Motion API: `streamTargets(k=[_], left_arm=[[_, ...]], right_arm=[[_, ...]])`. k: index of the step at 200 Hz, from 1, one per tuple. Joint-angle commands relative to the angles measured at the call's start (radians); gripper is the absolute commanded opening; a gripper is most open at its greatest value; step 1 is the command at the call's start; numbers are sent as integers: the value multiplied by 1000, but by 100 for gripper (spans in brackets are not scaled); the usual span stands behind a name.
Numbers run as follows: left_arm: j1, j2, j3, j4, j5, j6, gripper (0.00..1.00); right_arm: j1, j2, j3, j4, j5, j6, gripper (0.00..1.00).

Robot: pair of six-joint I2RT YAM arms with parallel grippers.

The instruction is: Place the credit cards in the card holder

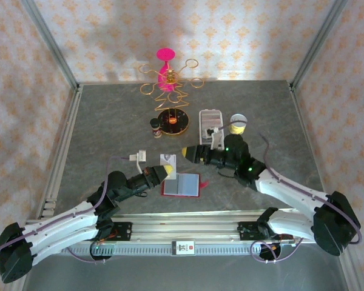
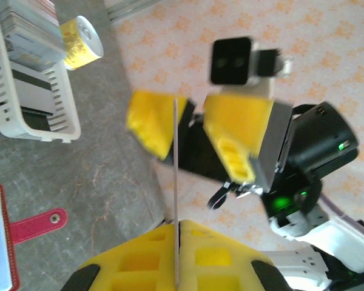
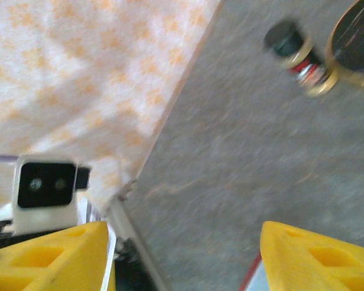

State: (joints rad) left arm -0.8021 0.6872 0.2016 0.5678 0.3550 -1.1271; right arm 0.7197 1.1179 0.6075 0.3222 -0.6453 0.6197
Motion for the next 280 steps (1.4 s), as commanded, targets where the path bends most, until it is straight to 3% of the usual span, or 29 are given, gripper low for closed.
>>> streamTargets(k=[1,26,81,144,157,187,201,214,236,280], left_arm=[[4,8,2,119,39,-16,0],[2,17,1,182,57,-40,0],[-4,17,10,200,68,-53,0],[-7,25,12,230,78,-66,0],[-8,29,12,232,79,-66,0],[-8,38,10,232,82,-76,0],[-8,37,6,221,79,-76,11],[-8,28,-4,192,69,-75,35],[-7,-19,-32,48,-2,-56,52],[-3,-79,-51,-369,-207,-2,56]], right_arm=[[56,-40,8,238,-65,227,67],[93,-33,7,239,-52,236,64],[121,-31,-6,290,-54,261,42],[139,-34,2,303,-74,262,33],[141,-37,3,304,-74,261,27],[144,-45,-6,305,-75,258,0],[144,-54,-22,285,-58,247,0],[144,-72,-43,224,-9,222,0],[144,-101,-107,126,111,189,0],[143,-64,-234,99,260,174,0]])
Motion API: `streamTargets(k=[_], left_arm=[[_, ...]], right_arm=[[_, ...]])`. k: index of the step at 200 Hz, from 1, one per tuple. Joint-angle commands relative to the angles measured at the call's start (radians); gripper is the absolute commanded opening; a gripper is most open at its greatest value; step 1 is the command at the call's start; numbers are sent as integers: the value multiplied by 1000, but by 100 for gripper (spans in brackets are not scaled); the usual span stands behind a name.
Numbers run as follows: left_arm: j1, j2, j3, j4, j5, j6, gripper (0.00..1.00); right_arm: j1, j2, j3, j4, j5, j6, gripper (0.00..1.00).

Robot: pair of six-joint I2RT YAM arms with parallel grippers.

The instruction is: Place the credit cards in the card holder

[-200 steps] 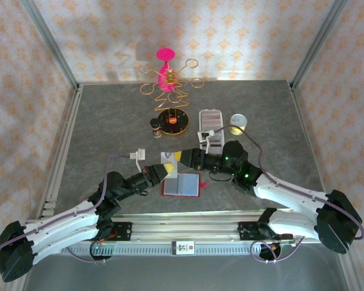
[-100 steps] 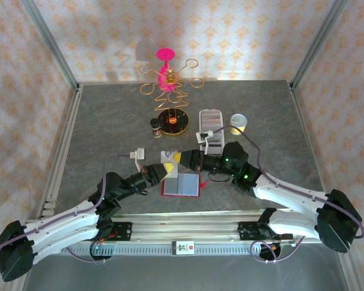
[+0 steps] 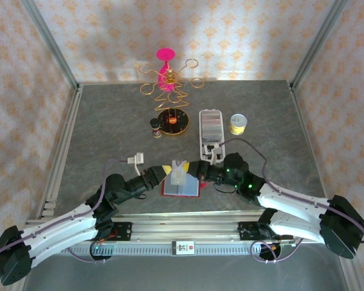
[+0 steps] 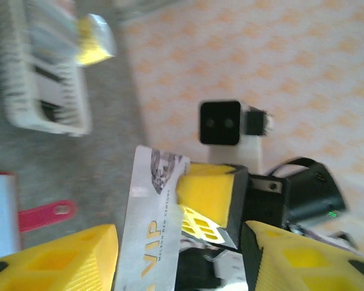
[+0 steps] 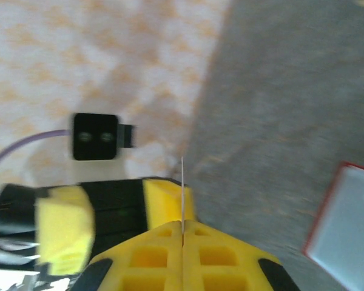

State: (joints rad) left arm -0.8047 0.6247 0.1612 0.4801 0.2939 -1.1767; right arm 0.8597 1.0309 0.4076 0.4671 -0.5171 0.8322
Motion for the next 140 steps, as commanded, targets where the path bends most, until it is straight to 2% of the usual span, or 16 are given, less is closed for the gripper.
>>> streamTargets(k=[1,39,65,105,140], left_arm=[[-1,-16,-11,-287,-148,49,56],[0,44,-15,-376,-211,87,56],[1,112,-9,-388,-237,114,56],[1,176,-19,-350,-237,121,54],[1,226,-26,-309,-223,130,47]], right_arm=[[3,25,-36,-48,137,-39,0],[4,134,-77,16,195,-55,0],[4,225,-96,138,199,-24,0],[3,348,-76,218,190,-4,0],[4,399,-83,285,178,31,0]])
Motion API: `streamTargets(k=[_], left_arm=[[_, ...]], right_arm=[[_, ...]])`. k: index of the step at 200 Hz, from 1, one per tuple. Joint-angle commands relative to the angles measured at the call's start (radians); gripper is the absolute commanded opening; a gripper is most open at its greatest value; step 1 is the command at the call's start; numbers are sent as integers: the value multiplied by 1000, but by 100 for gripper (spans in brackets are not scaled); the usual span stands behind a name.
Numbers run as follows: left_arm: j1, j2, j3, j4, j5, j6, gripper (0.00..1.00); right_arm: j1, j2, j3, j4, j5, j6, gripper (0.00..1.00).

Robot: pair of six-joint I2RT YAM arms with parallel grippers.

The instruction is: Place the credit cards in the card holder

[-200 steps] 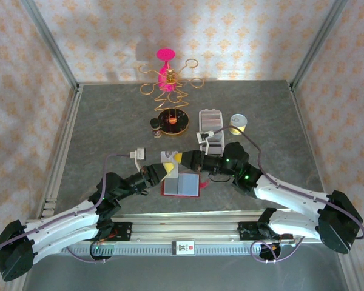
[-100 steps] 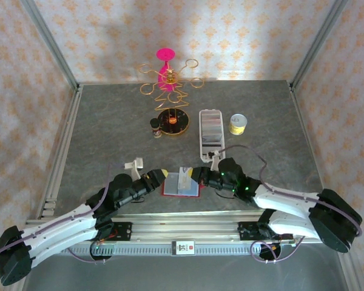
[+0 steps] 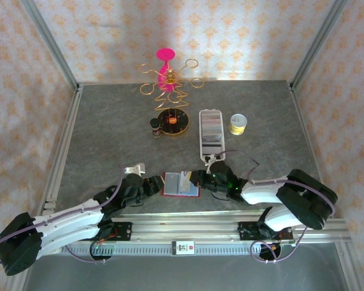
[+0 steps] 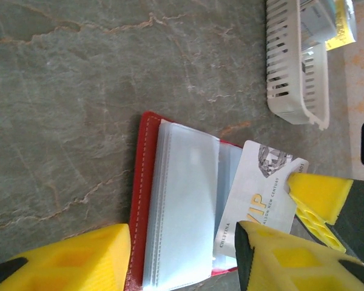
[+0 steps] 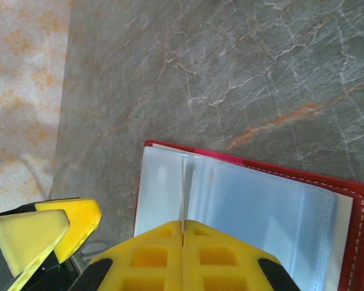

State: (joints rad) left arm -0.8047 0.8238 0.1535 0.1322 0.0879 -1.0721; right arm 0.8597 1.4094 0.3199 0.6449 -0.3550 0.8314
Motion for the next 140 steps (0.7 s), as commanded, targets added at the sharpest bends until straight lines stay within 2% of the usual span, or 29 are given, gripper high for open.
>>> streamTargets(k=[1,46,140], left_arm=[[1,29,-18,39,-16,26,47],[1,110,-11,84,15,36,43],[0,182,0,133,36,43,42]], right_arm=[[4,22,3,109,16,33,0],[4,53,-15,145,3,63,0],[4,40,-14,31,39,55,0]])
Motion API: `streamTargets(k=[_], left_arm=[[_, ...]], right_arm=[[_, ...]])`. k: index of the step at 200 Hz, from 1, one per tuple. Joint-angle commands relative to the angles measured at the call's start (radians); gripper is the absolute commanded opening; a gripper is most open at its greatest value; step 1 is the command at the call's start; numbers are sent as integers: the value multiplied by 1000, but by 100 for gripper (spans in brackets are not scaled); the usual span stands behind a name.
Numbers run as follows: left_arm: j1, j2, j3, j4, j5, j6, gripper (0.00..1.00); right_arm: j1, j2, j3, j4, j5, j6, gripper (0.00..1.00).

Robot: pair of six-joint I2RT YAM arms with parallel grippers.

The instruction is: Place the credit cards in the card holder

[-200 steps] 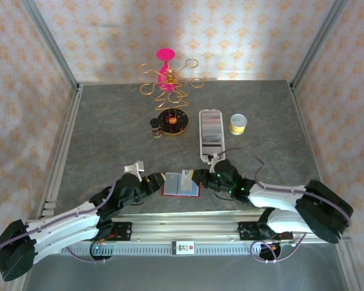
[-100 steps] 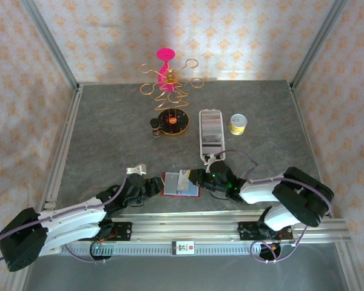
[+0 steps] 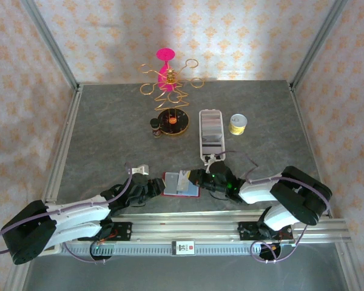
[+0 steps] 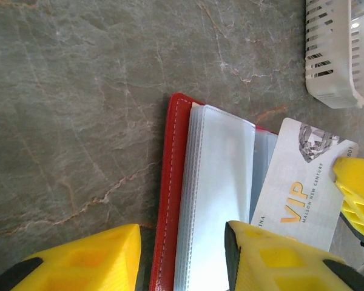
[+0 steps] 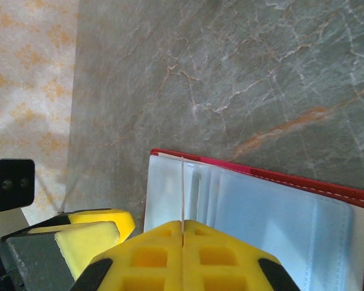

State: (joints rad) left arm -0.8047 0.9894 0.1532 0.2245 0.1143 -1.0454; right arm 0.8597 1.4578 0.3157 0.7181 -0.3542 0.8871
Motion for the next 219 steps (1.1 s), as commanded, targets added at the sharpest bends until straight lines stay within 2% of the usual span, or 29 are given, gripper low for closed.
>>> streamTargets(k=[1,105,219], left_arm=[[1,17,0,40,10,16,42],[0,119,12,113,46,16,38],[-1,170,16,157,64,11,37]], right_arm=[[4,-8,-10,-43,38,-1,0],[16,49,-31,91,-26,86,0],[27,131,24,52,-85,75,0]])
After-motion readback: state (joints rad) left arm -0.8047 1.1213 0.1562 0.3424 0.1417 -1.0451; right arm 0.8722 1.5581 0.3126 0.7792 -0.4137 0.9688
